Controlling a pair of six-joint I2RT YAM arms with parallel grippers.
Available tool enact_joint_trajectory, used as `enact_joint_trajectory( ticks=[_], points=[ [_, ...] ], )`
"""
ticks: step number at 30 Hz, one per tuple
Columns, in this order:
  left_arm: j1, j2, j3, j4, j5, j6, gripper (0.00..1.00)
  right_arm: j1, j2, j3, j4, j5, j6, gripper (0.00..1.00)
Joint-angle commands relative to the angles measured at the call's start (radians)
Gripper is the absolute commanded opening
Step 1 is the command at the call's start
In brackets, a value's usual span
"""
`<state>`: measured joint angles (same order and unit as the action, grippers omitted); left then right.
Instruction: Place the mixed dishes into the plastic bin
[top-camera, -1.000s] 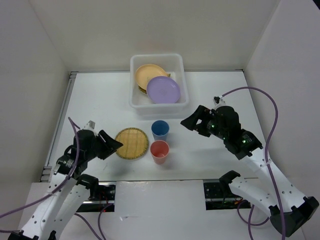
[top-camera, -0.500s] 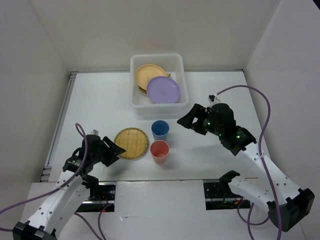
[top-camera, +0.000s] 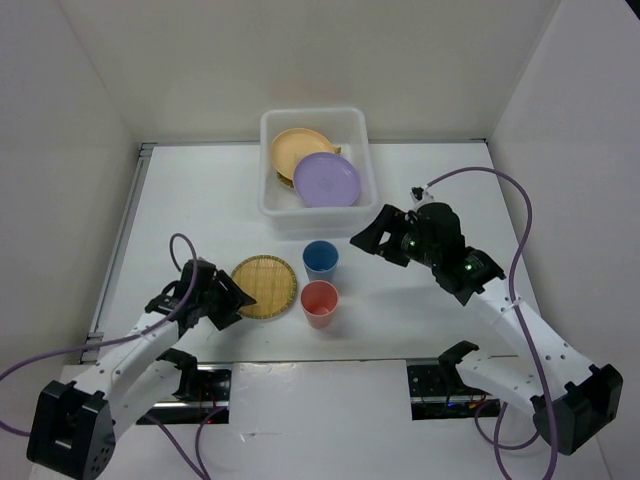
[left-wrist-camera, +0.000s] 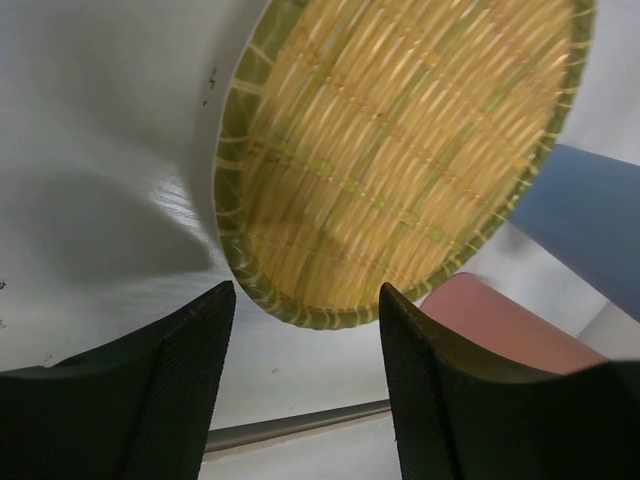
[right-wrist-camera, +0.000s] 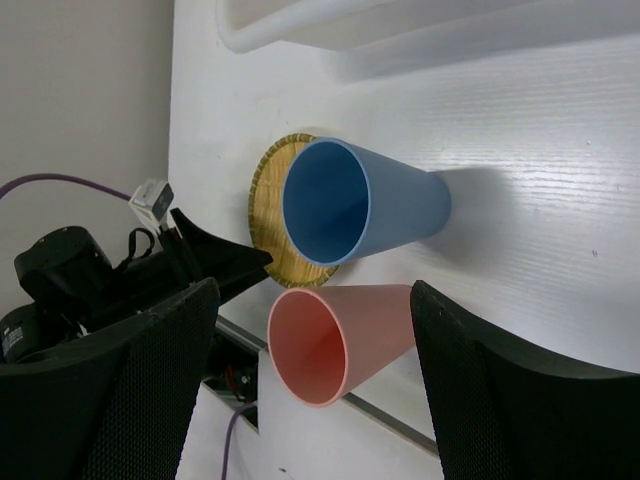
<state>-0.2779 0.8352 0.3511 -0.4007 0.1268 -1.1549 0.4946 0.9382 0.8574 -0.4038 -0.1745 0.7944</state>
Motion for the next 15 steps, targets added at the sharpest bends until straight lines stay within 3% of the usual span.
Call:
enact_joint_trajectory(
  ticks=[1, 8, 15],
  points=[
    [-0.020, 0.068, 0.031, 0.051, -0.018, 0.018, 0.68, -0.007, 0.028, 0.022, 0.066, -0.005, -0.023, 0.82],
    [-0.061, 0.232, 0.065, 0.109, -0.053, 0.029, 0.69, -0.007, 0.037, 0.032, 0.066, -0.005, -0.023, 0.82],
    [-0.081, 0.300, 0.029, 0.212, -0.072, -0.061, 0.47, -0.025, 0.047, 0.092, 0.053, -0.005, -0.041, 0.82]
  ],
)
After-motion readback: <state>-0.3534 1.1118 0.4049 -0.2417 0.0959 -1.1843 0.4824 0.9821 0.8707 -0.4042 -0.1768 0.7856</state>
